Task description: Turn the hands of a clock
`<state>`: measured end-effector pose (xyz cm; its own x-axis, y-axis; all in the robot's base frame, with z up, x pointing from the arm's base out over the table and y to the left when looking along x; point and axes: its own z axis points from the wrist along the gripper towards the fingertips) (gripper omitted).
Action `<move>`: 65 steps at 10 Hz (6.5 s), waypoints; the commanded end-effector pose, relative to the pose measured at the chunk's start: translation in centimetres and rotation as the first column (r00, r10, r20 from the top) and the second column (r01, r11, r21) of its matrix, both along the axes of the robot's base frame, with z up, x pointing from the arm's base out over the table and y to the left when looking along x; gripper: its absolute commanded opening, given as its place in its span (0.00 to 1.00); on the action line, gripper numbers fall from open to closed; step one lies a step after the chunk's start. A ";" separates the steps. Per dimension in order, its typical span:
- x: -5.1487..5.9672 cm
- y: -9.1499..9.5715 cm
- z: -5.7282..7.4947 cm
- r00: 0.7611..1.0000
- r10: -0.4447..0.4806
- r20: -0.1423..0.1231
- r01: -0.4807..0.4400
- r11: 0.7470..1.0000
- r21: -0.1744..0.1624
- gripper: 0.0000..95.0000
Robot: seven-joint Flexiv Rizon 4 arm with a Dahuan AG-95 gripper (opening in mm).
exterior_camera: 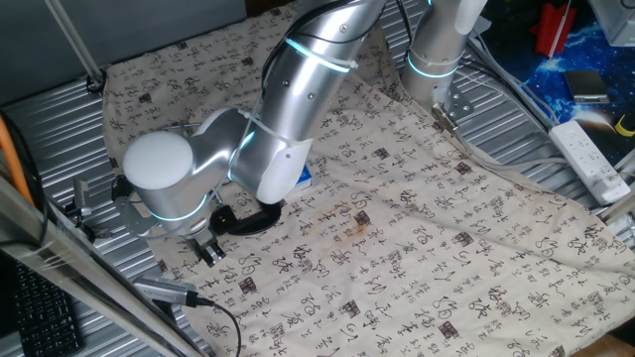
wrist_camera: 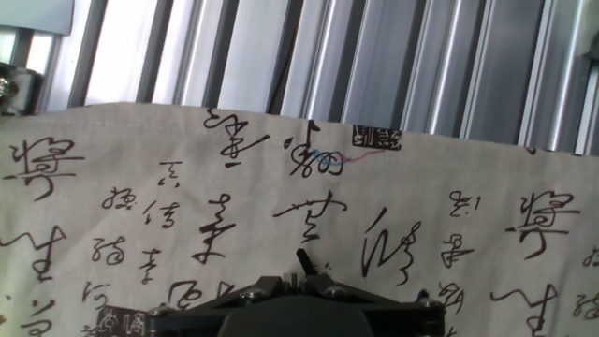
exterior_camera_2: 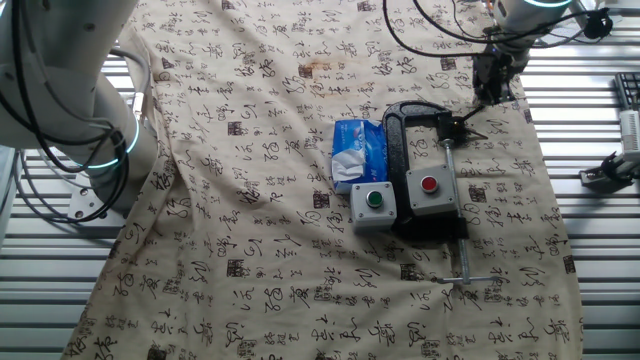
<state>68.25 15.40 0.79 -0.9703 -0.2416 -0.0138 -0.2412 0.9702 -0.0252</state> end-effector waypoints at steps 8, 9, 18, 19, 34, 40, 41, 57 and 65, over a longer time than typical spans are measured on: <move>1.1 -1.1 0.3 0.999 0.034 -0.005 -0.034 0.999 -0.001 0.00; 1.1 -1.5 0.3 0.999 0.042 -0.005 -0.042 0.999 -0.001 0.00; 1.3 -3.1 0.0 0.997 0.077 -0.005 -0.077 0.997 -0.002 0.00; 1.3 -3.2 -0.1 0.997 0.079 -0.006 -0.079 0.997 -0.002 0.00; 1.2 -5.6 -0.1 0.991 0.136 -0.005 -0.136 0.991 -0.001 0.00; 2.0 -6.7 0.1 0.987 0.160 -0.006 -0.160 0.987 0.000 0.00; 2.0 -6.7 0.1 0.987 0.162 -0.006 -0.162 0.987 0.001 0.00; 1.5 -8.9 0.4 0.979 0.202 -0.007 -0.202 0.979 0.002 0.00; 0.6 -9.9 0.3 0.978 0.208 -0.002 -0.208 0.978 0.009 0.00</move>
<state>68.60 5.44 1.06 -0.8986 -0.4385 -0.0141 -0.4383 0.8987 -0.0154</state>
